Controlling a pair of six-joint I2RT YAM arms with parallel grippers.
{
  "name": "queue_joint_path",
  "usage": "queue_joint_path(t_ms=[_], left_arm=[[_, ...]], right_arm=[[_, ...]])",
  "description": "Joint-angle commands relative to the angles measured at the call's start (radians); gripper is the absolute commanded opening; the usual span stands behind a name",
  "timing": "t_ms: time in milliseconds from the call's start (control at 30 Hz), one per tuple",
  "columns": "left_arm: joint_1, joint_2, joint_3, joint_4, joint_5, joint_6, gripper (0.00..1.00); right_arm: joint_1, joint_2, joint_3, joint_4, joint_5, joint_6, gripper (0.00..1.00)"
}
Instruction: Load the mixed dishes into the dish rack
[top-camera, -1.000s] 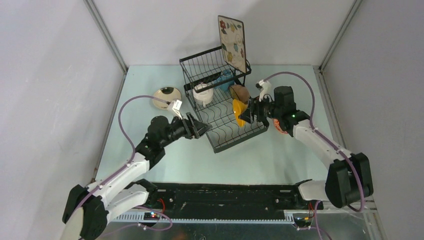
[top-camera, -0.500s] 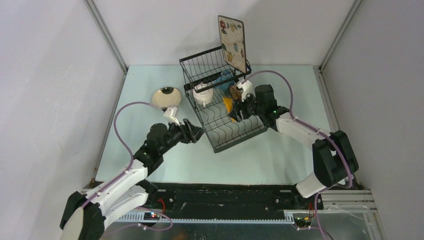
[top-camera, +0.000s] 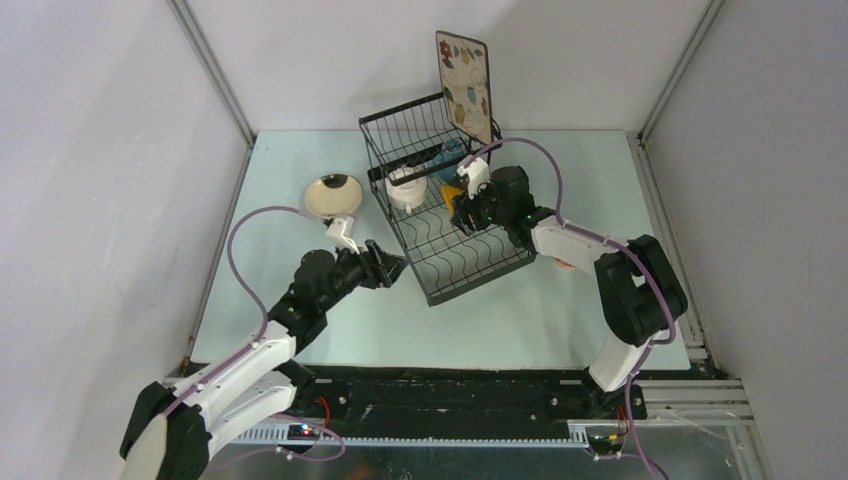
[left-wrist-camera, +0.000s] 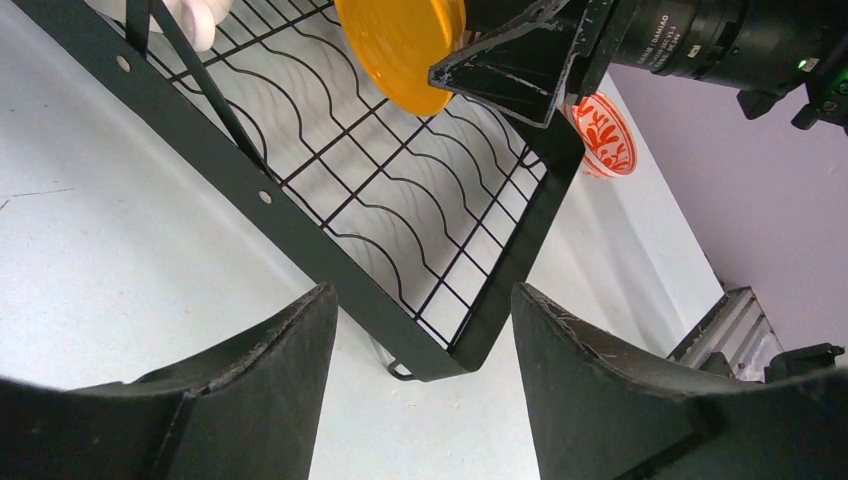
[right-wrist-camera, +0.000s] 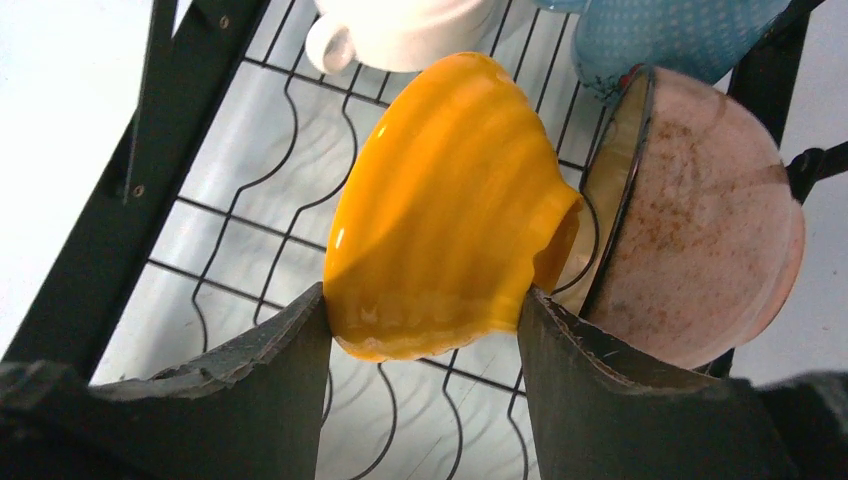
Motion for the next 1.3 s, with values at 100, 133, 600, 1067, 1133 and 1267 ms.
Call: queue_joint_path(t_ms=[100,133,600,1067,1133,1267], left_arm=[[-0.005,-0.024,-0.01,0.031,-0.045,0.038,0.7],[-0.004,-0.024,-0.009,0.027,-0.054,0.039,0.7],[0.003,-0.032,-0.007,0.007,-0.067,0.042,0.7],[0.005,-0.031,-0.002,0.003,-0.063,0.043,0.7],[0.005,-0.029,-0.002,0.004,-0.061,0.043,0.7],[0.005,-0.038,-0.004,-0.001,-0.064,0.045,0.7]], right_arm=[[0.015,0.069,0.058,0.106,0.063,-0.033,0.0],[0.016,0.074,0.059,0.106,0.07,-0.029,0.0],[-0.018,0.046,0.06,0.079,0.05,0.103,0.79],[0.047,-0.07,0.051,-0.002,0.184,0.114,1.0],[0.057,-0.081,0.052,-0.011,0.216,0.122,0.99],[0.087,-0.128,0.02,-0.013,0.254,0.124,0.95]])
